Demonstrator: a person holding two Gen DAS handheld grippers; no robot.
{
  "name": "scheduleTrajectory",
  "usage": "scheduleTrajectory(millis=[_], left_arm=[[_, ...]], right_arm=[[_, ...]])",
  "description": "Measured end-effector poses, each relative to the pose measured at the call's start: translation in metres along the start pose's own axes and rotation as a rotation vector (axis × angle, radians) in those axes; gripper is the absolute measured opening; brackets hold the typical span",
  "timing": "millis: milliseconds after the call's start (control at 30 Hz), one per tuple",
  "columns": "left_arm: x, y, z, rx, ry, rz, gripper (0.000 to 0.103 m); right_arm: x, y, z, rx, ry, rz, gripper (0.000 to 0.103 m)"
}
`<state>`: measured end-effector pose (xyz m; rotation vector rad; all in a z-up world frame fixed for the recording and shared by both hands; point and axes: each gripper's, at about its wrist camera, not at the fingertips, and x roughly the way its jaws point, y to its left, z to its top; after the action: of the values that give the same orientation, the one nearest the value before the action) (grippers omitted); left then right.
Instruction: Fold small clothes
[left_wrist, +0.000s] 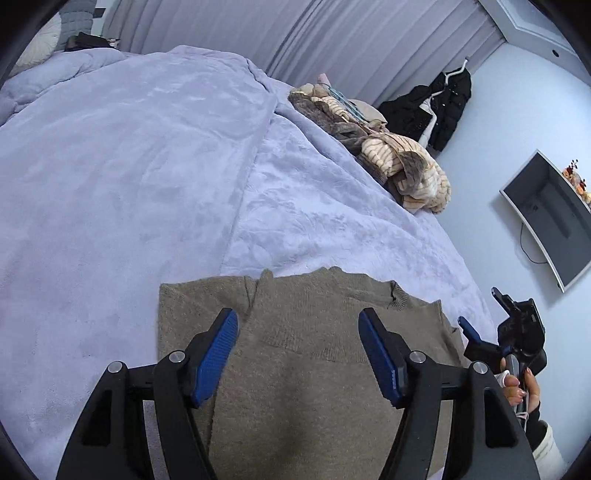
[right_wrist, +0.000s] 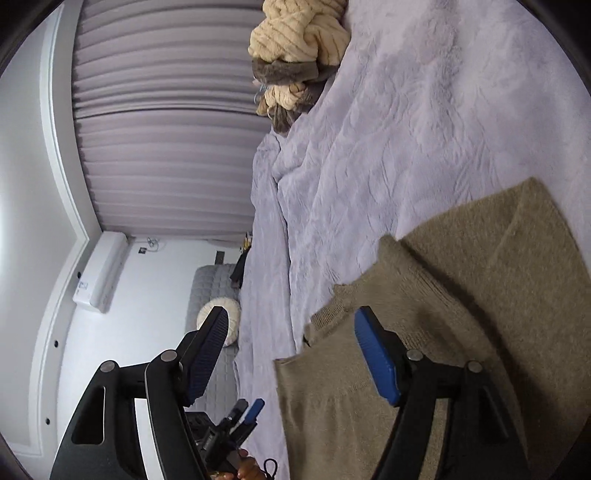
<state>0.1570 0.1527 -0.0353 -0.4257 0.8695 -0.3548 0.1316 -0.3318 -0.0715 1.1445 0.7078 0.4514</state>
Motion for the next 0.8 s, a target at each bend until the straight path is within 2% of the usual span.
scheduleTrajectory(millis=[133,200,300,333,400,467,533,633,700,800], left_arm=[[0.021,-0.009,-0.011,0.048,0.057,-0.017,0.069],[0.037,-0.009,-0.018,0.027,0.096,-0.021,0.069],[0.056,-0.003,-0.029,0.043,0.102,0.061,0.069],[0.058,0.001,-0.031,0.038,0.102,0.051,0.069],[0.052,0.005,-0.033,0.045,0.088,0.043,0.069],[0.044,0.009,-0.033,0.052,0.086,0.062,0.069],[0.035,0.015,-0.034,0.029,0.085,0.061,0.069],[0.017,0.020,-0.036,0.005,0.074,0.120,0.069],[0.005,0.024,-0.042,0.003,0.089,0.127,0.069],[-0.018,0.028,-0.056,-0.006,0.100,0.102,0.069]], right_arm=[[0.011,0.016,-0.021,-0.164,0.108,-0.100,0.071],[0.025,0.013,-0.032,-0.199,0.162,-0.163,0.056],[0.040,0.000,-0.037,-0.235,0.171,-0.288,0.052],[0.041,-0.006,-0.035,-0.243,0.159,-0.338,0.047],[0.034,-0.020,-0.031,-0.223,0.122,-0.395,0.014],[0.021,-0.030,-0.025,-0.189,0.074,-0.400,0.007],[0.006,-0.029,-0.021,-0.194,0.033,-0.425,0.008],[-0.007,-0.018,-0.025,-0.232,0.017,-0.469,0.015],[-0.021,-0.012,-0.034,-0.240,0.029,-0.452,0.032],[-0.044,-0.006,-0.060,-0.237,0.057,-0.400,0.046]])
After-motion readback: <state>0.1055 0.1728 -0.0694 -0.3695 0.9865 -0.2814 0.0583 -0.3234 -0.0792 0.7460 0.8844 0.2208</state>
